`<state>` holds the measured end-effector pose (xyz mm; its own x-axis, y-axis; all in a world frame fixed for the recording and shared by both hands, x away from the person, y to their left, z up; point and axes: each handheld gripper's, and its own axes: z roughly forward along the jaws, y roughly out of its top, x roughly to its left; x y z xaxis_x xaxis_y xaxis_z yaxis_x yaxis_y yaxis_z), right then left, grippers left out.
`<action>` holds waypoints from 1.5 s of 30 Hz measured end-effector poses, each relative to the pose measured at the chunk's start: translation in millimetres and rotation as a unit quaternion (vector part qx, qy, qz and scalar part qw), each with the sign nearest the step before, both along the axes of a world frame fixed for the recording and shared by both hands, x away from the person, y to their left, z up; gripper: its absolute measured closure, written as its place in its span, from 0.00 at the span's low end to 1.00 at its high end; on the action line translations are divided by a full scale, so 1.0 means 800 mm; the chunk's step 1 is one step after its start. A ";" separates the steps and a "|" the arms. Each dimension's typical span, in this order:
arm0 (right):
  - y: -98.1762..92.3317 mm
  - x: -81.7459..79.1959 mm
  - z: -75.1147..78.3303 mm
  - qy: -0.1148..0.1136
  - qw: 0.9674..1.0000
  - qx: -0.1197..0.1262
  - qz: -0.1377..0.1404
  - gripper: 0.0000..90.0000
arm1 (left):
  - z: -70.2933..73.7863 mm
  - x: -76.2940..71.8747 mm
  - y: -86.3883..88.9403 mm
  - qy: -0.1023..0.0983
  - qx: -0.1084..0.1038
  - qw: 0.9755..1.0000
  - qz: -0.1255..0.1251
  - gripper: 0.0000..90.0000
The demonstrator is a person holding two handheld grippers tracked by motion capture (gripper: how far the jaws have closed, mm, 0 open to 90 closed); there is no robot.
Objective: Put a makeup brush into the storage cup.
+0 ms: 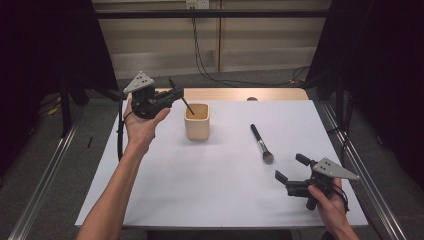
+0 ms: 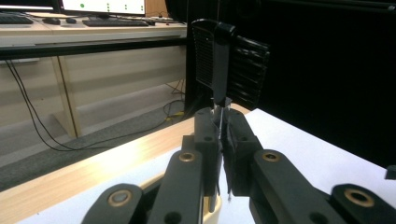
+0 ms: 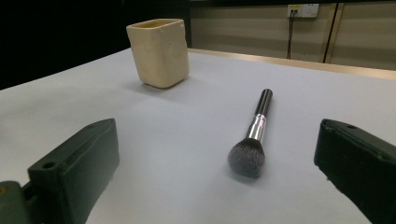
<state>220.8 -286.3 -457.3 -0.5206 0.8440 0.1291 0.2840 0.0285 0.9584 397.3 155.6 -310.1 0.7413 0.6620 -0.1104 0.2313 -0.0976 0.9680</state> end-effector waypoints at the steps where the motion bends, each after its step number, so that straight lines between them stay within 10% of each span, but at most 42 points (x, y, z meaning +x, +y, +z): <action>1: 0.000 0.000 0.000 0.000 1.000 0.000 0.000 0.00 | 0.000 0.003 -0.001 0.000 -0.001 1.000 0.000 0.95; 45: 0.001 0.000 -0.002 0.005 1.000 0.000 0.015 0.00 | -0.050 0.035 -0.023 0.039 0.048 0.998 0.012 0.95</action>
